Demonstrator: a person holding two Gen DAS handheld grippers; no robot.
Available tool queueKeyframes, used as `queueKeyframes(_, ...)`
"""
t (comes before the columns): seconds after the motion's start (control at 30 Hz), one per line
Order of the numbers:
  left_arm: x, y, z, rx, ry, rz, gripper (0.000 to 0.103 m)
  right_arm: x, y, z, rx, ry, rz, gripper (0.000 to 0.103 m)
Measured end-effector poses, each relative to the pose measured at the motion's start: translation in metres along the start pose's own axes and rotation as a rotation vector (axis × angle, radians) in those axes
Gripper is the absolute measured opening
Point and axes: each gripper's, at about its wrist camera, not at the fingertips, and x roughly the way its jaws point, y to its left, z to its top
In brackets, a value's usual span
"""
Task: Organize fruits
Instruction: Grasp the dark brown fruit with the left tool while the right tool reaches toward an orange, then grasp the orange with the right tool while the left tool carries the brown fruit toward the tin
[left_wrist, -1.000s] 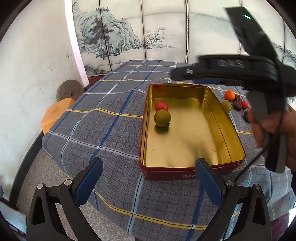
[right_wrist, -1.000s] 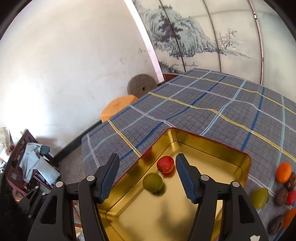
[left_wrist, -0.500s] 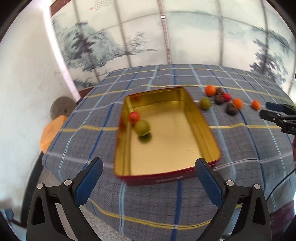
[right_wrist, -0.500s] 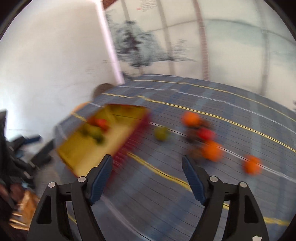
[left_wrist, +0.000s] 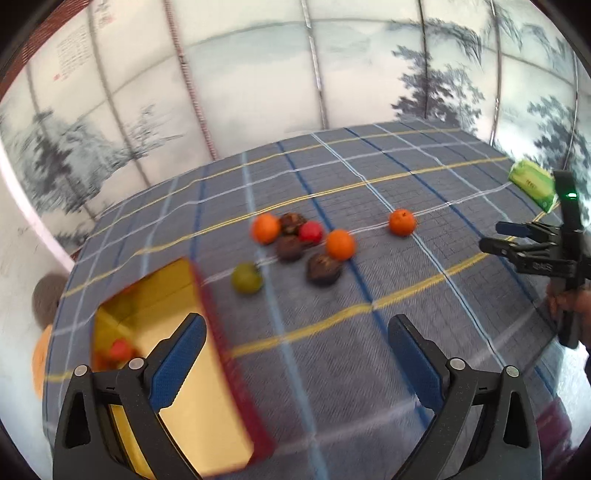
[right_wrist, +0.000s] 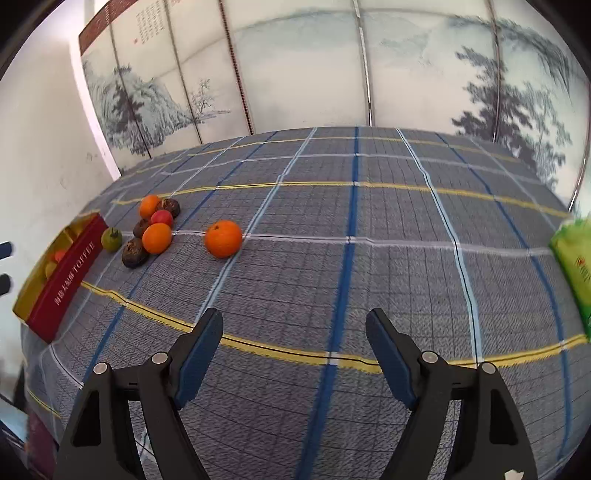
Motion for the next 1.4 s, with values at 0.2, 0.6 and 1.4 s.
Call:
queueKeyframes(0.2, 0.068, -0.004, 0.022, -0.055, 0.134, -0.108, 0.057, -0.01, -0.006, -0.005, 0.015, -0.032, 0.06, 0.083)
queueKeyframes(0.6, 0.134, -0.005, 0.032, -0.07, 0.241, -0.141, 0.05, -0.012, 0.006, -0.01, -0.056, -0.052, 0.117, 0.084)
queueKeyframes(1.4, -0.014, 0.002, -0.002, -0.23, 0.079, -0.176, 0.039, 0.087, 0.069, 0.065, -0.346, 0.089, 0.133, 0.078)
